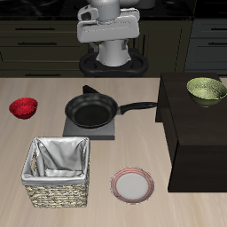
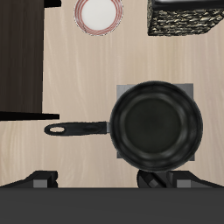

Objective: Place the red bowl on the plate

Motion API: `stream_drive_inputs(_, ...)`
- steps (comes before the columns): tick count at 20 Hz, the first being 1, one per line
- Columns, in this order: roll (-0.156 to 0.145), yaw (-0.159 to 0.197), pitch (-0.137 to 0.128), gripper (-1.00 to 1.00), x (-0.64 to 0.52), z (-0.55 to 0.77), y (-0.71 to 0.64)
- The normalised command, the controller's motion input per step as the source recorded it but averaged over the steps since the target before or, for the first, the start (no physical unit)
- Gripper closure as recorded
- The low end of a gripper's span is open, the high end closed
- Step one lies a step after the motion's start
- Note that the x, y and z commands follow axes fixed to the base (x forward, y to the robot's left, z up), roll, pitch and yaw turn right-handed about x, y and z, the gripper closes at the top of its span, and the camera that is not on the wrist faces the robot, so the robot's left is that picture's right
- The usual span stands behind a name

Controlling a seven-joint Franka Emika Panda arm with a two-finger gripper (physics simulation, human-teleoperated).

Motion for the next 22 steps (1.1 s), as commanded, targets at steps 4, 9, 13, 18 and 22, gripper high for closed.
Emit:
stream_drive_inputs(4,-0.032,-0.033,-0.001,-1.00,0.03,0.05,-0.39)
stream_drive_inputs(9,-0.059,-0.002,-0.022,-1.00,0.01,-0.01,-0.45)
stream_drive_inputs(13,-0.086,-0.017,-0.027,-1.00,0.14,0.08,-0.54)
stream_drive_inputs(18,-0.065,0.002,0.011,-1.00,0.15,-0.01,-0.49)
stream_drive_inputs(22,0.065,0.024,0.025,-1.00,0.08,0.00,-0.30)
